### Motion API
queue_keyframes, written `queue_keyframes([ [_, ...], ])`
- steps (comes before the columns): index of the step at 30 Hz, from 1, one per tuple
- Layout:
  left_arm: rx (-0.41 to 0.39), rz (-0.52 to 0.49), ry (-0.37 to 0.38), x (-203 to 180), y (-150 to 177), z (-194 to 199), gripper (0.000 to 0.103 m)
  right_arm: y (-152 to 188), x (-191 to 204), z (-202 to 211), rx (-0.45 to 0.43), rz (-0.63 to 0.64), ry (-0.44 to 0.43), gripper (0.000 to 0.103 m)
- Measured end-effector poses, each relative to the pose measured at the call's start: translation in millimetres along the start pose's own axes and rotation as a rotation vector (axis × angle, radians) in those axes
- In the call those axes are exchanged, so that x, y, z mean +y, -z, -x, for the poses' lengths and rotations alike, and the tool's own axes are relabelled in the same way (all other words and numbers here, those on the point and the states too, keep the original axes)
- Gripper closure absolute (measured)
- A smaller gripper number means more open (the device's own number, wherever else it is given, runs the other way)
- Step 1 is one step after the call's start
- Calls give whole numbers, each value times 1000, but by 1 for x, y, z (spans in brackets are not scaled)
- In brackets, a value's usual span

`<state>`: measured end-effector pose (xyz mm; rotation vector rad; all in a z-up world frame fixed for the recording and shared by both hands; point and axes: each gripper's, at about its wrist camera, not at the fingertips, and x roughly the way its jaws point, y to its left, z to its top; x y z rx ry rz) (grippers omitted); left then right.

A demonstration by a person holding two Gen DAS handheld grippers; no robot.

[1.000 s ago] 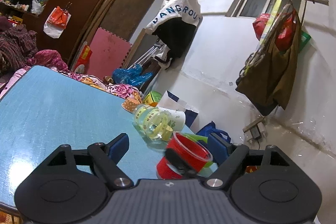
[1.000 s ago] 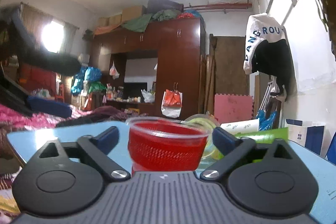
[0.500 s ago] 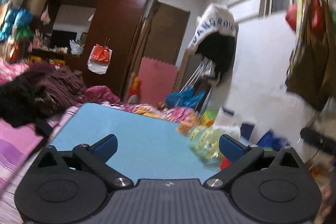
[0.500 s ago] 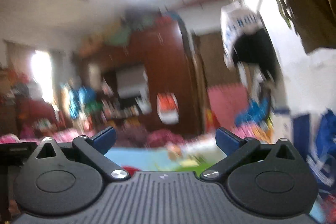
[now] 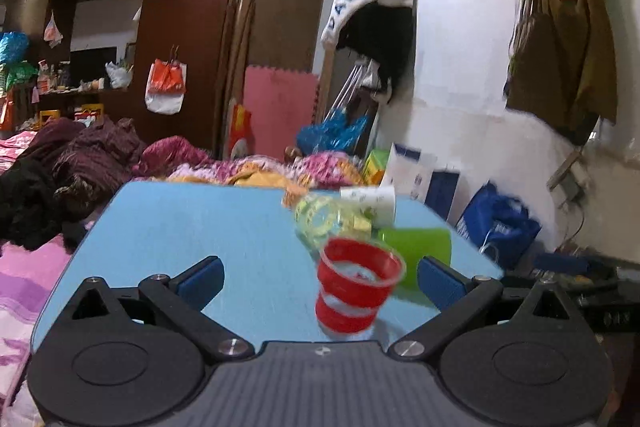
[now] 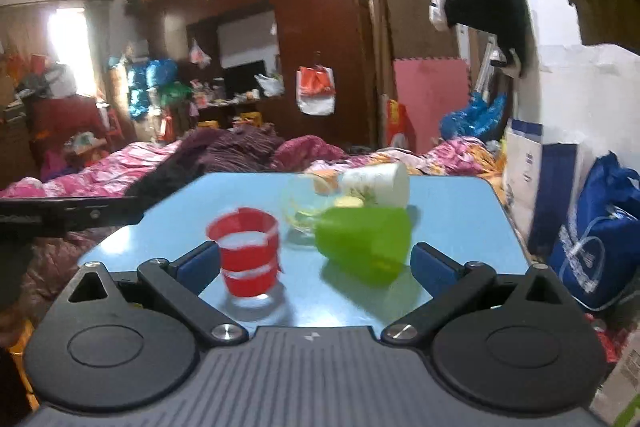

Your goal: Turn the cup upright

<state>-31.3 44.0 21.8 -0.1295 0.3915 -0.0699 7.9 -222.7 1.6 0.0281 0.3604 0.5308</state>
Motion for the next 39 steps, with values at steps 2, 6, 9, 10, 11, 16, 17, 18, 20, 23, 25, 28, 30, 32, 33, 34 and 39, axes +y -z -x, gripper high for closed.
queue_keyframes([
  [2, 21, -15, 16, -5, 5, -4, 0, 2, -7, -7, 22, -29, 5, 1],
  [6, 46, -12, -6, -7, 9, -4, 0, 3, -18, -14, 49, -55, 36, 1],
  [9, 34, -25, -44, -10, 8, 2, 0, 6, -20, 0, 50, -59, 40, 1],
  [10, 26, -29, -55, -11, 7, 5, 0, 6, -18, 4, 50, -58, 35, 1],
  [11, 24, -34, -61, -13, 6, 8, 0, 5, -16, 6, 52, -47, 32, 1],
  [16, 23, -65, -64, -24, 5, 12, 0, 1, -4, 18, 37, 1, 31, 1],
  [17, 32, -65, -62, -25, 5, 9, 0, 1, -3, 17, 40, 6, 27, 1],
  [18, 47, -64, -54, -26, 7, 5, 0, 1, -2, 16, 47, 16, 24, 1],
  [20, 72, -60, -43, -27, 7, -2, 0, 1, -2, 13, 49, 20, 24, 1],
  [23, 85, -66, -53, -29, 10, -8, 0, 1, -6, 8, 61, 11, 24, 1],
  [25, 85, -72, -65, -30, 11, -9, 0, 2, -8, 8, 61, 8, 26, 1],
  [28, 78, -74, -86, -29, 11, -8, 0, 3, -10, 11, 56, 5, 22, 1],
  [30, 71, -77, -99, -29, 10, -7, 0, 3, -11, 12, 54, 4, 22, 1],
  [32, 65, -81, -108, -30, 9, -7, 0, 4, -11, 12, 57, 4, 18, 1],
  [33, 63, -84, -110, -31, 8, -7, 0, 4, -11, 12, 59, 7, 17, 1],
  [34, 61, -83, -110, -31, 8, -8, 0, 4, -11, 12, 59, 9, 17, 1],
  [39, 57, -90, -92, -32, 9, -9, 0, 5, -10, 11, 60, 15, 6, 1],
])
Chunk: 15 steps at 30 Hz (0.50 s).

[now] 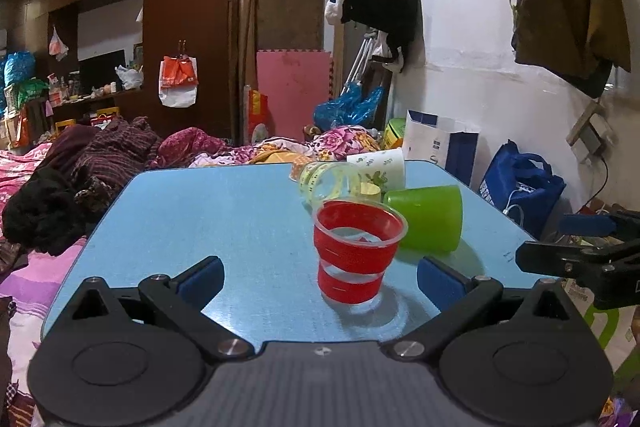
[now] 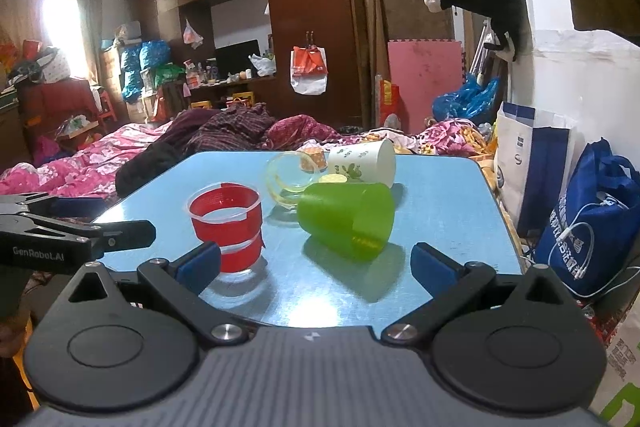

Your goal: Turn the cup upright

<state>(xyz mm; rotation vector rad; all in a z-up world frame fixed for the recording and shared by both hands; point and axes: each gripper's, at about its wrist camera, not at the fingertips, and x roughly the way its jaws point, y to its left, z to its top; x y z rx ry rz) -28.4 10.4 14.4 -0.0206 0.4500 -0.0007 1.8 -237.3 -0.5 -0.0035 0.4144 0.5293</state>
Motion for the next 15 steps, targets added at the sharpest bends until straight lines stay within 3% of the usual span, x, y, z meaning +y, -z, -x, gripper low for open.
queue_keyframes([
  [15, 7, -2, 8, -2, 4, -3, 0, 0, -1, 3, -12, 2, -1, 1],
])
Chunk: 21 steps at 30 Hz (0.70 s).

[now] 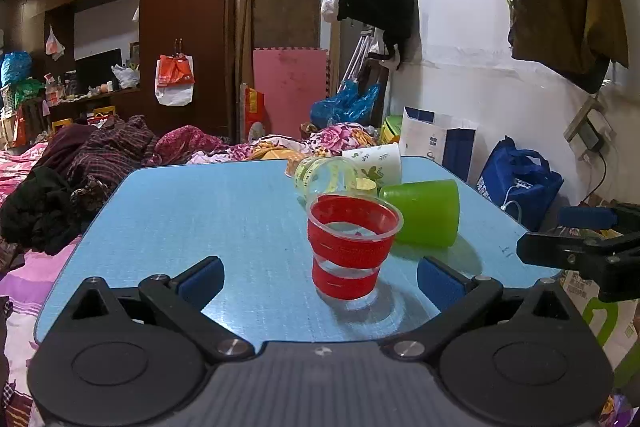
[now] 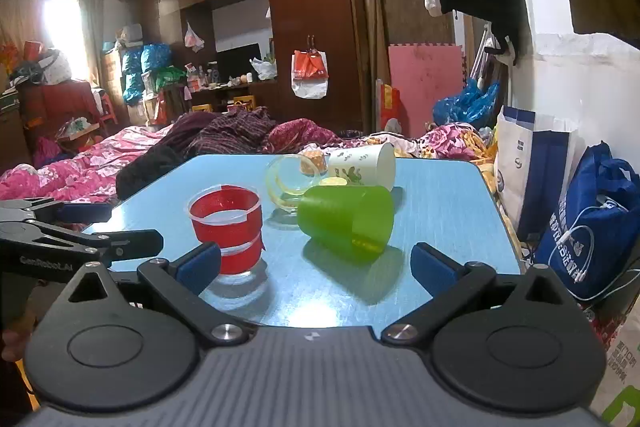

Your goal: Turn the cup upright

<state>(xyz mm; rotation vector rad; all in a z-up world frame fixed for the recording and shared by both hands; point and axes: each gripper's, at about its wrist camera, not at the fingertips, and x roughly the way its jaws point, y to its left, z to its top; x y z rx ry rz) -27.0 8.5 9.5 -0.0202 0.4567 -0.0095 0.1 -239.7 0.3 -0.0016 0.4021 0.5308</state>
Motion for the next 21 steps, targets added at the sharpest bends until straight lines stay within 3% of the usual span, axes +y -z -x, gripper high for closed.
queue_keyframes([
  [21, -1, -3, -11, -3, 0, -2, 0, -1, -3, 1, -5, 2, 2, 1],
])
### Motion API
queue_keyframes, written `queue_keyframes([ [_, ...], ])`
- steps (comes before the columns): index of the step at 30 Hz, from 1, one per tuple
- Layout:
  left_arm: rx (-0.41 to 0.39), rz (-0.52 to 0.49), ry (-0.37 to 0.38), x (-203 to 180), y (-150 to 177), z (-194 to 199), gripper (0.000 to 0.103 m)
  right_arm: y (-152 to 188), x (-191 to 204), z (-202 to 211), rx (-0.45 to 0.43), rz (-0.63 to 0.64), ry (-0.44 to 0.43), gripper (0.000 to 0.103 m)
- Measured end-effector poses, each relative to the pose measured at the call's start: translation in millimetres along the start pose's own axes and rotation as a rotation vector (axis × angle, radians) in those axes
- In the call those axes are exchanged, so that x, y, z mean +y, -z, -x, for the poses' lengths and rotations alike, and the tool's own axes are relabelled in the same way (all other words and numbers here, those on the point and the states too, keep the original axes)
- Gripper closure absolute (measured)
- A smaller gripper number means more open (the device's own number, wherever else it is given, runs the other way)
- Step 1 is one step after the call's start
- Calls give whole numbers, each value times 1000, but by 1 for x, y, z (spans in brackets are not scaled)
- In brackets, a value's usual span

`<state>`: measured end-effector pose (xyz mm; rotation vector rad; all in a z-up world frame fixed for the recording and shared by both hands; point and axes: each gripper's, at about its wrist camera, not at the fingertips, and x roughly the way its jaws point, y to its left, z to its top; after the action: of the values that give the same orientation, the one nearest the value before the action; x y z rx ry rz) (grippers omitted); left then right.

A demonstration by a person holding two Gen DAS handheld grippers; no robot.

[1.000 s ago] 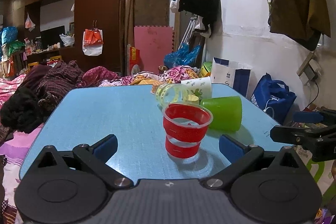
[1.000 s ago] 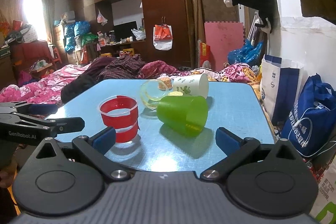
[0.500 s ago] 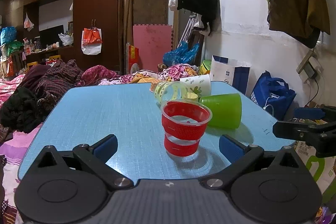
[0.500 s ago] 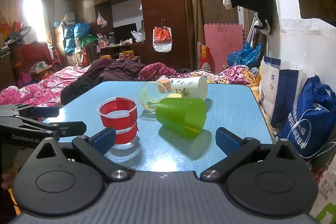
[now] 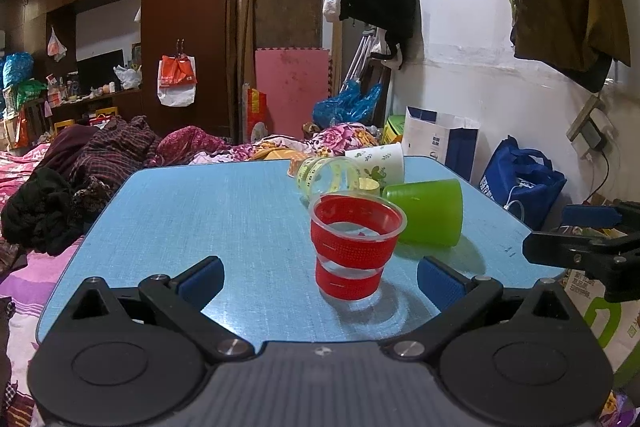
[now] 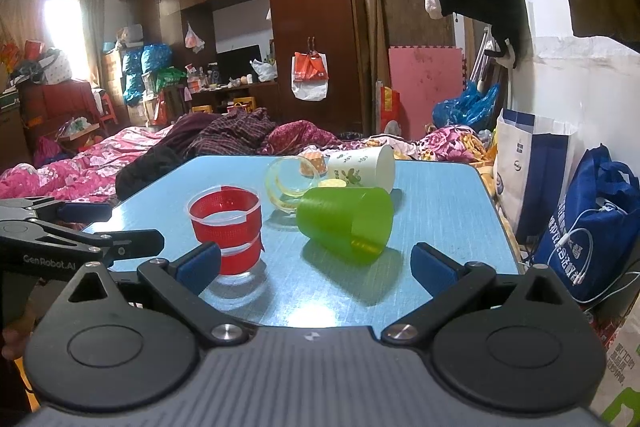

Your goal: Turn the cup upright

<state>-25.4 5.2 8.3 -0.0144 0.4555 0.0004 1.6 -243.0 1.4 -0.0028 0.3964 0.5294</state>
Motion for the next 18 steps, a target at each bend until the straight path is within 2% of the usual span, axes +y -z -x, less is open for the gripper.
queue_keyframes([
  [18, 13, -2, 0, -1, 1, -4, 0, 0, -1, 1, -4, 0, 1, 1],
])
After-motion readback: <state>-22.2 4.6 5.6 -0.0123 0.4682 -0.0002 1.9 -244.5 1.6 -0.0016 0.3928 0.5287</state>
